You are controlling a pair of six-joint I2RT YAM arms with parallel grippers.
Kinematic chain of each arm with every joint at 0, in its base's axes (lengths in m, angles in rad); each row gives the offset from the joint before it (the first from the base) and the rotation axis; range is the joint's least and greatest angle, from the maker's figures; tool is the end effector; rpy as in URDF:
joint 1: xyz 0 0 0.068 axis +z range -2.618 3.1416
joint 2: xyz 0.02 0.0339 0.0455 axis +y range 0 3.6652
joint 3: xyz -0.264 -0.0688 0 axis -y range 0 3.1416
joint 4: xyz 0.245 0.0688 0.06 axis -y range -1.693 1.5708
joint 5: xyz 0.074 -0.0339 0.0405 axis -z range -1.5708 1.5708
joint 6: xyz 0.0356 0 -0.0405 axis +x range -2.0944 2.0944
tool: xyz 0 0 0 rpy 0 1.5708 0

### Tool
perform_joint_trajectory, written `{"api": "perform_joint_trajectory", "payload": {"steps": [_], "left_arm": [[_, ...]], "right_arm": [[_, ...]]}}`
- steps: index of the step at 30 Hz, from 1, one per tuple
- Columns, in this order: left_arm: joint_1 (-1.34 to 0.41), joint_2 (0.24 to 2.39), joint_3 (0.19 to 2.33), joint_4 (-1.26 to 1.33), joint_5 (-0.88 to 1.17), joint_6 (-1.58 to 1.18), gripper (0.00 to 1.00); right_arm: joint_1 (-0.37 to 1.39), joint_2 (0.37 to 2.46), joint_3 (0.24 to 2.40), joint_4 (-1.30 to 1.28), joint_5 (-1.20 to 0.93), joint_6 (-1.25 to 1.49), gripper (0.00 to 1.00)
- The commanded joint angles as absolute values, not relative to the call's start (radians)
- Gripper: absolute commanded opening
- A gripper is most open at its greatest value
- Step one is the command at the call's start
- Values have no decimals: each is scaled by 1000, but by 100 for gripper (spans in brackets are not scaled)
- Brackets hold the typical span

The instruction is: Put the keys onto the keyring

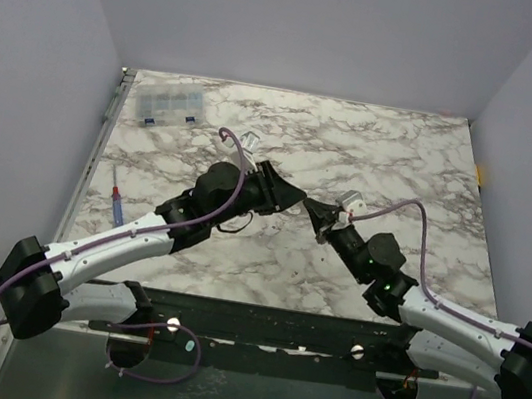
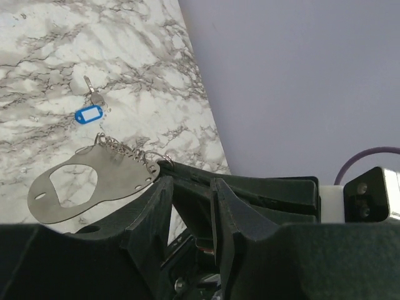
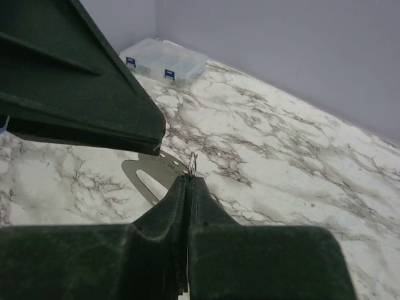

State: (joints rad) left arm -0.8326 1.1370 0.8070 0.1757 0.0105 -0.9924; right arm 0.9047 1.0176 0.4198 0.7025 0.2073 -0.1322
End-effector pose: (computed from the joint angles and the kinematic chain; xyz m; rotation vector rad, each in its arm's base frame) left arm 0.1804 -0.1989 0.3136 -0.1451 1.9205 -1.3111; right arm 0.1453 0.1730 0.2612 -0.5835 1.3669 0.4754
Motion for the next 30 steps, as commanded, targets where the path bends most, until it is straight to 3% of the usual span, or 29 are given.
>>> {"api": "perform_joint_trajectory", "payload": {"steps": [1,5,8,10,15,21,30], "left_arm": [[-836,1125,846,172,-1,-1036,37],[-834,1091,905,87,25,-825,40],[-834,1023,918,72,77,-577,55],[-832,972,895,72,112,-428,58],[-830,837,809,94,206,-170,51],[-831,644,643,256,378,39,50],[-831,611,612,227,567,221,40]], "right_arm": [[913,962,364,840,125,-157,1],[913,918,299,914,8,-199,1],[913,877,276,907,-75,-199,1],[913,845,262,896,-153,-208,1],[913,799,251,908,-321,-168,1],[913,778,279,910,-491,-78,1],[913,796,329,908,-625,11,1]]}}
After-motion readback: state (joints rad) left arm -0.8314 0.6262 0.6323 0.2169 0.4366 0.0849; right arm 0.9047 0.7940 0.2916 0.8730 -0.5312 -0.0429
